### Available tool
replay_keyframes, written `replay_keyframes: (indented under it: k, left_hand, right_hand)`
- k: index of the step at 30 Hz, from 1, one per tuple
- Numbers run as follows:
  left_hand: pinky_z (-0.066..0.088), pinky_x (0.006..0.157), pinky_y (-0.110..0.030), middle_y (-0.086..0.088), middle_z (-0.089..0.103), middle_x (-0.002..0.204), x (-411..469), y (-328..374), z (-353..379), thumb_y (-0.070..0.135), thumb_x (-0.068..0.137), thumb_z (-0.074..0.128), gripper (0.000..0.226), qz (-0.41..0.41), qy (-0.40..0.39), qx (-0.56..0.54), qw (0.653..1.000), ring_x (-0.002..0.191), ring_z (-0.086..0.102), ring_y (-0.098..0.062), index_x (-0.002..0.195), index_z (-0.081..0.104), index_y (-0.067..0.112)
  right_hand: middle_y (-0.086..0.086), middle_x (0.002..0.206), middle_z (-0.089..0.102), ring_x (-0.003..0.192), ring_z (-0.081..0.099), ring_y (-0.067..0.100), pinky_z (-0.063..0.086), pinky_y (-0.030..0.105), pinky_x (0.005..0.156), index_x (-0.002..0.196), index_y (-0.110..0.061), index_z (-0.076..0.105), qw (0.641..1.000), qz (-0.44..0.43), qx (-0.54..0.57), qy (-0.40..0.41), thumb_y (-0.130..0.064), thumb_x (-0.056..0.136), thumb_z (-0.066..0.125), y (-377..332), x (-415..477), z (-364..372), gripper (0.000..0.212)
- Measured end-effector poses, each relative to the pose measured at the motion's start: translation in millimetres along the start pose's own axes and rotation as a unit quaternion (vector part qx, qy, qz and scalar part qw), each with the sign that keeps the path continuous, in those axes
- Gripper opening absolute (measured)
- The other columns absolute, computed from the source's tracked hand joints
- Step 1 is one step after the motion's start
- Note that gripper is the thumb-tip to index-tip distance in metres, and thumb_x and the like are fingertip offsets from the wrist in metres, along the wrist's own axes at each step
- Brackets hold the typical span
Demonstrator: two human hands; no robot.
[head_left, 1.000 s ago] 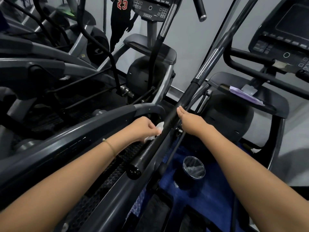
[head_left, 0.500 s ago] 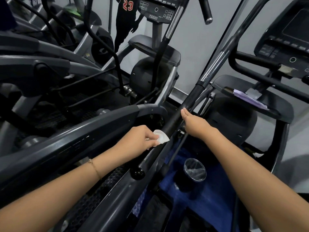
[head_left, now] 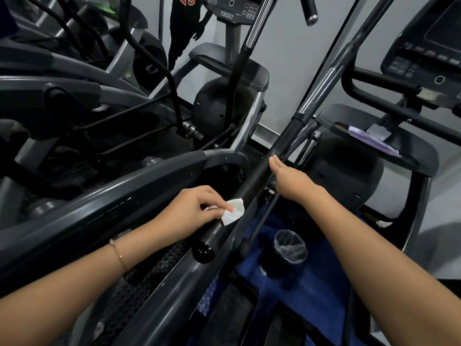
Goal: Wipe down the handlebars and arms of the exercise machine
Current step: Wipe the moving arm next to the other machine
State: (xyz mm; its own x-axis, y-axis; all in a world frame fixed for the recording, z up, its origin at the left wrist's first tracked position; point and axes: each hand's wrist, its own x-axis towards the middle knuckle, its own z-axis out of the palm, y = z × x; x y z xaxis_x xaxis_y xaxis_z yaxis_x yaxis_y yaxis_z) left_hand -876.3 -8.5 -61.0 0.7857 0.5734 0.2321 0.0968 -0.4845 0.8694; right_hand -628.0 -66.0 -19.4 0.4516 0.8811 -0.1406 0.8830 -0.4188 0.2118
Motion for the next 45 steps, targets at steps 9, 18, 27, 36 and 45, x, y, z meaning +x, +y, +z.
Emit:
replay_keyframes:
  k: [9,18,27,36,45]
  left_hand:
    - [0.045,0.066,-0.015,0.005,0.068,0.078,4,-7,-7,0.000,0.078,0.071,0.035,0.006,0.000,-0.013,1.000,0.068,0.061,-0.005,0.073,0.074,0.034]
    - [0.046,0.073,-0.014,0.007,0.065,0.088,-8,-7,-9,-0.006,0.080,0.067,0.028,0.045,-0.016,-0.038,0.998,0.075,0.063,-0.006,0.079,0.077,0.021]
    - [0.043,0.076,-0.010,0.010,0.062,0.092,-17,-11,-27,0.016,0.078,0.066,0.018,0.087,-0.118,0.001,0.989,0.082,0.063,-0.005,0.085,0.075,0.030]
    - [0.046,0.077,-0.017,0.008,0.065,0.085,21,6,-6,0.000,0.081,0.067,0.020,0.061,-0.069,0.069,0.993,0.078,0.061,-0.003,0.083,0.077,0.017]
    - [0.056,0.066,-0.019,-0.010,0.071,0.087,35,31,16,0.004,0.088,0.059,0.009,-0.138,0.092,-0.408,0.898,0.078,0.069,-0.015,0.094,0.066,0.003]
  right_hand:
    - [0.000,0.157,-0.008,0.133,0.037,0.026,0.037,0.028,0.074,0.150,-0.012,-0.002,1.000,0.000,-0.007,-0.002,0.006,0.088,0.033,0,0,-1,0.073]
    - [-0.001,0.157,-0.008,0.133,0.037,0.025,0.036,0.027,0.073,0.150,-0.012,-0.002,1.000,0.001,-0.006,-0.002,0.007,0.087,0.032,0,1,-2,0.075]
    - [0.000,0.157,-0.008,0.131,0.040,0.025,0.036,0.026,0.072,0.150,-0.012,-0.002,1.000,-0.007,-0.001,0.007,0.005,0.087,0.035,2,3,0,0.075]
    - [-0.009,0.157,0.004,0.140,0.027,0.020,0.039,0.035,0.103,0.150,-0.022,0.012,0.998,-0.019,0.060,-0.019,0.001,0.088,0.037,5,4,-7,0.070]
    - [-0.009,0.118,0.056,0.103,0.058,0.005,0.047,0.018,0.086,0.129,-0.021,0.054,0.840,-0.186,0.446,0.245,-0.023,0.085,0.065,-55,-72,-11,0.045]
